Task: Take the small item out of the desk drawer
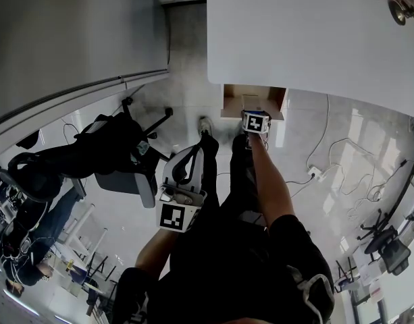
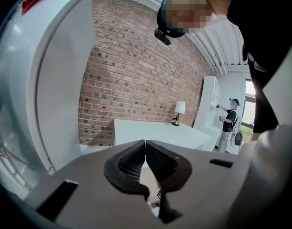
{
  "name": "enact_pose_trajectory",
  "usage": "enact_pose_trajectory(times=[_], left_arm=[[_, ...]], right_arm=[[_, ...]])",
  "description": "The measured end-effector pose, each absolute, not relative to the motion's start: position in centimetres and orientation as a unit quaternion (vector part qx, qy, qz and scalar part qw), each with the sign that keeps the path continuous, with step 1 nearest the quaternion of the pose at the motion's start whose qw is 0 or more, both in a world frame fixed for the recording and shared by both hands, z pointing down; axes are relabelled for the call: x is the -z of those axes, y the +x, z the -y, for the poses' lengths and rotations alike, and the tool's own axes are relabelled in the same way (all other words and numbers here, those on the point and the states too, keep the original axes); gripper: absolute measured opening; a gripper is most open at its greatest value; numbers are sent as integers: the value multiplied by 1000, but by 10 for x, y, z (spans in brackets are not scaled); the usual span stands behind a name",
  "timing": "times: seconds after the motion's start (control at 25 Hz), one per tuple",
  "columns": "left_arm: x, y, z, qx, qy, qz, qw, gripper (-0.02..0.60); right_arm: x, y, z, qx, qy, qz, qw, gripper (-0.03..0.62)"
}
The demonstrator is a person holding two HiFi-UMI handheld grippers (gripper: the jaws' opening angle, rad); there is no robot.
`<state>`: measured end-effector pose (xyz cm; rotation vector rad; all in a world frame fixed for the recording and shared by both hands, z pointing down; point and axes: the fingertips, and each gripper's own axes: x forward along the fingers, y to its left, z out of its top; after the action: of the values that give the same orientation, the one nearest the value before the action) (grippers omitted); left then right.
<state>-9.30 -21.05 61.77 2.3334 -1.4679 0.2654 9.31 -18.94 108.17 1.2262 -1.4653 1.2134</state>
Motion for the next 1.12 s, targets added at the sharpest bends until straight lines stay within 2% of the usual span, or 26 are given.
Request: enact_pose_trajectory(times=[0.44,0.76,1.12], left_arm=[[-602,-93,207,-91,832,517,180,9],[-569,-88,203,-83,836,515,168,9],[-508,-72,226,-33,852,506,128,9]], right_arm=[[-1054,108,179,-480,496,590,419,396],[-987,115,176,-481,500,611,381,394],[-868,121,202,-442,501,676,310,394]])
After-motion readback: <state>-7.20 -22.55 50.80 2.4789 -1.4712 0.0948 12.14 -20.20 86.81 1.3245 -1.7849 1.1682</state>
